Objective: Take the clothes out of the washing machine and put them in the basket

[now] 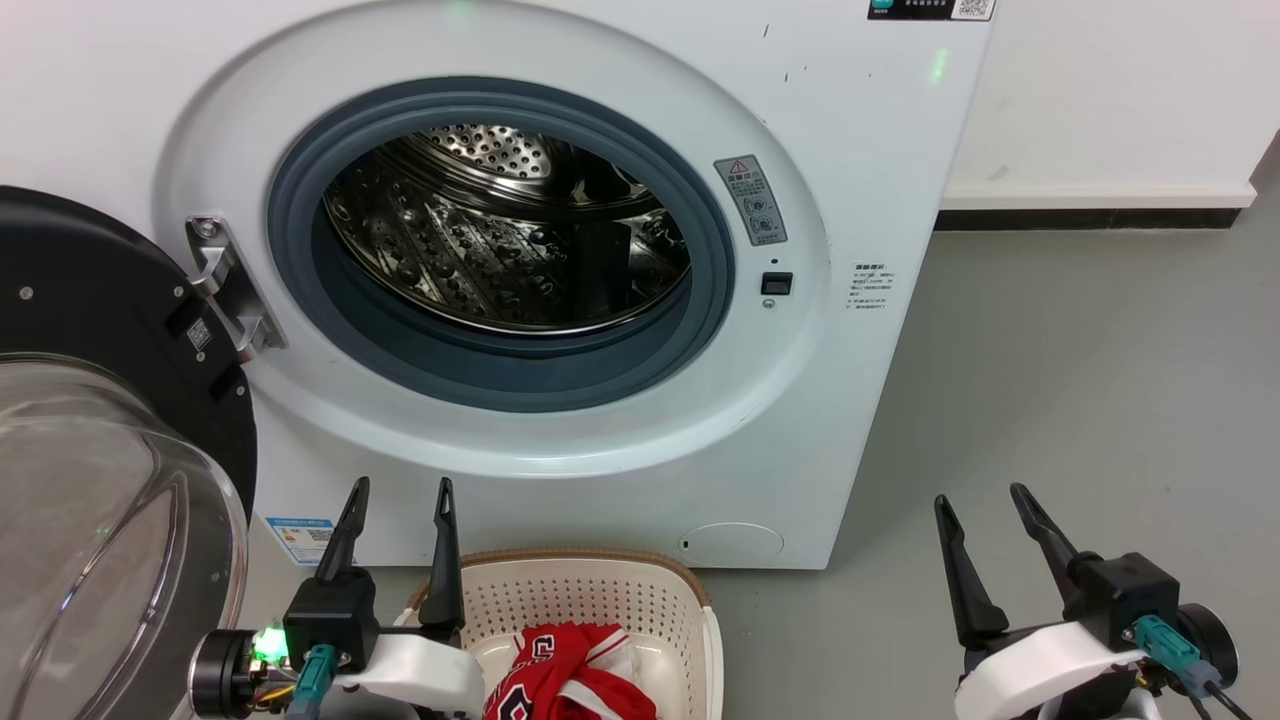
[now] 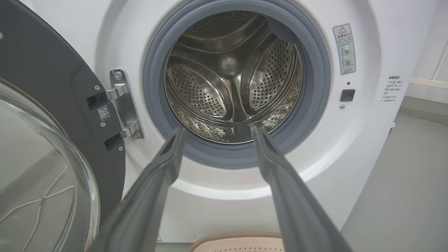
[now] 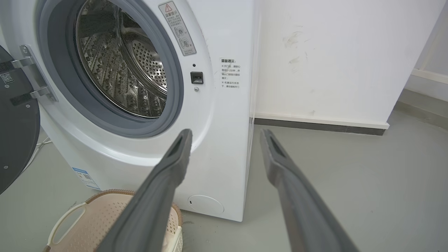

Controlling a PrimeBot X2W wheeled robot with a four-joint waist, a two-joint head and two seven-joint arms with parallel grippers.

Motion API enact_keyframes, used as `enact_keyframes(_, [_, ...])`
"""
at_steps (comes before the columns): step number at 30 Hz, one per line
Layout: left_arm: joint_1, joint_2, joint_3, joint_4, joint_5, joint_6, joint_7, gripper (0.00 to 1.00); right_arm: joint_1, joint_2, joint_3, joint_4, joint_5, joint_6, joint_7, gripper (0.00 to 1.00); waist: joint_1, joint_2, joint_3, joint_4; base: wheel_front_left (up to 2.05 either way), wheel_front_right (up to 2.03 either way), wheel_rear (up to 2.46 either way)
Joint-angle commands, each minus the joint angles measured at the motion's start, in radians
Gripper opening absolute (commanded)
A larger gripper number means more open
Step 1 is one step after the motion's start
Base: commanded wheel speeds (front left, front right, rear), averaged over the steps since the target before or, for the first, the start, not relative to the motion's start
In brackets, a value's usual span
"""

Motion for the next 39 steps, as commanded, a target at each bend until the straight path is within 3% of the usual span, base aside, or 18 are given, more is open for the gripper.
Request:
enact_keyframes(1, [0.012,-0.002,0.002,0.002,-0.002,0.000,-0.003,1.00,0.008,0.000,0.001,-0.005,-0.001,-0.001,-0.001,1.00,0.0001,-0.0001,0.000,0.001,0.00,0.00,0.00])
enact_keyframes(20, [-0.019,-0.001,-0.002,0.028,-0.015,-0.008,-0.003,1.00,0.002,0.000,0.006,0.010,0.016,-0.001,-0.006,1.00,0.0001,-0.0001,0.003,0.001,0.00,0.00,0.00])
enact_keyframes(21, [-0.008,-0.002,-0.002,0.026,-0.011,-0.007,0.000,0.00,0.001,0.000,0.004,0.009,0.013,0.000,-0.001,0.00,0.0001,-0.0001,0.003,0.001,0.00,0.00,0.00])
enact_keyframes(39, [-0.024,-0.008,0.046,0.055,-0.343,-0.047,0.085,0.00,-0.018,-0.013,-0.014,0.032,0.359,0.000,0.048,0.00,0.0001,-0.0001,0.005,0.002,0.00,0.00,0.00])
